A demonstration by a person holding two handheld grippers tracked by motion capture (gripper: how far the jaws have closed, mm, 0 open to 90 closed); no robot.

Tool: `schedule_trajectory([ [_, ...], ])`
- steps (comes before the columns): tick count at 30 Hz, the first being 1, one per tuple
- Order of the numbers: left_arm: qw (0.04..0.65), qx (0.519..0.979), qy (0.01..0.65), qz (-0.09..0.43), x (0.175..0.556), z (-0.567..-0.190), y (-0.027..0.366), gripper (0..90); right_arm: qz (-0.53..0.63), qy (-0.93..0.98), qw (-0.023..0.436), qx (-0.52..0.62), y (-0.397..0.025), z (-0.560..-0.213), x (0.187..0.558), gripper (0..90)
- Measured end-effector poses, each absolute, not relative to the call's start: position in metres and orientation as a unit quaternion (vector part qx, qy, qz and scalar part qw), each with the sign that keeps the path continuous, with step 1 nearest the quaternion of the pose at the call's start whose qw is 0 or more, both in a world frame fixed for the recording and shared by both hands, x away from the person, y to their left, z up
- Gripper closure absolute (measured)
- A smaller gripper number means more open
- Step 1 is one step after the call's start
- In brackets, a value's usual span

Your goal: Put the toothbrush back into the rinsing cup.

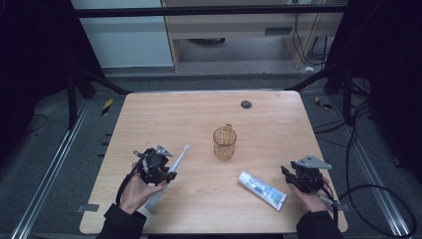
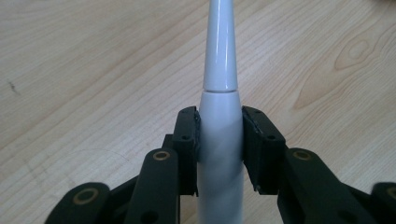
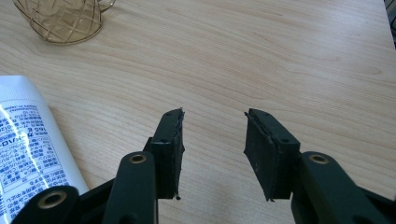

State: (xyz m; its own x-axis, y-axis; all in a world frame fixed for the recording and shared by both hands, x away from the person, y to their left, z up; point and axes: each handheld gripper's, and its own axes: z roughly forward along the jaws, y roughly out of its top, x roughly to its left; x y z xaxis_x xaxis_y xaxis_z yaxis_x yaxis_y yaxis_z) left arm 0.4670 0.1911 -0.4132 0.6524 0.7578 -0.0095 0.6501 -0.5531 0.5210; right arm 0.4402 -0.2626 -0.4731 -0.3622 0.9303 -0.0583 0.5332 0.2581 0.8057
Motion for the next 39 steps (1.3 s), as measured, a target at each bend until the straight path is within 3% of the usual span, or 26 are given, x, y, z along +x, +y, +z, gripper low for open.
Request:
schedule_trajectory([
  [15,0.297,0.842,0.425,0.148,0.475,-0.391,0.207,67.4,0.358,0.736,0.291,0.494,-0.263,-0.473,0.439,54.8],
  [39,0.45,0.733,0.444,0.25,0.504,-0.337,0.204,67.3,0.363,0.732,0.296,0.494,-0.264,-0.473,0.44,53.4],
])
